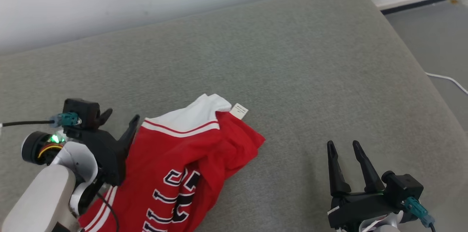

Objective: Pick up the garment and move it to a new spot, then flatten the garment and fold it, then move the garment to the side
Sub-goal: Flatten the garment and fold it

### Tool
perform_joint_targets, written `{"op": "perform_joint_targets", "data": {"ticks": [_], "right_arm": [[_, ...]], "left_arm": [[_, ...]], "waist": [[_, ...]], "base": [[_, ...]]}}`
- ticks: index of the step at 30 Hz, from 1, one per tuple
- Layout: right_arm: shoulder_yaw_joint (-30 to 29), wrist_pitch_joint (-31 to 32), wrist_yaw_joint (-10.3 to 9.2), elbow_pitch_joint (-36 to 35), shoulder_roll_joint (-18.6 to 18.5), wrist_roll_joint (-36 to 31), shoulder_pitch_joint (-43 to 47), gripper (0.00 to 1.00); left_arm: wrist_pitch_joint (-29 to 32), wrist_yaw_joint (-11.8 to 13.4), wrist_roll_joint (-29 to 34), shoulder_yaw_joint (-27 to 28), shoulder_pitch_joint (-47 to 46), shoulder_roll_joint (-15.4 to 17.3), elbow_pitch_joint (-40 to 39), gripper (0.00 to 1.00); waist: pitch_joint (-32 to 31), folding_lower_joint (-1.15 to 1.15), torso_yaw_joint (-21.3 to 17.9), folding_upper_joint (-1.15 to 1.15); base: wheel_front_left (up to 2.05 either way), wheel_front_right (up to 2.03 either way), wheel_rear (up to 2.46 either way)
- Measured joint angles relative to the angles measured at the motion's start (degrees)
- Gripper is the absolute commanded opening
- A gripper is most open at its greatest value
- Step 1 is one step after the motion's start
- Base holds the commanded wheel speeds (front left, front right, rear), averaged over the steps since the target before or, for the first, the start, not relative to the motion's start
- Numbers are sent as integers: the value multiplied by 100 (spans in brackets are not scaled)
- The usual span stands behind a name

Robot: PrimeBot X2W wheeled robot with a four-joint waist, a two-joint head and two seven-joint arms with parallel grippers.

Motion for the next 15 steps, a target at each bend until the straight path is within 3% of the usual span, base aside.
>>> {"op": "perform_joint_targets", "data": {"ticks": [11, 15], "right_arm": [[16, 0, 0, -4, 1, 80, -40, 100], [-35, 0, 0, -10, 0, 78, -50, 100]], "left_arm": [[898, -34, -854, -995, -373, 378, 455, 100], [875, -40, -670, -1291, -588, 514, 616, 100]], "waist": [[293, 0, -598, 0], [337, 0, -626, 0]], "base": [[0, 0, 0], [0, 0, 0]]}}
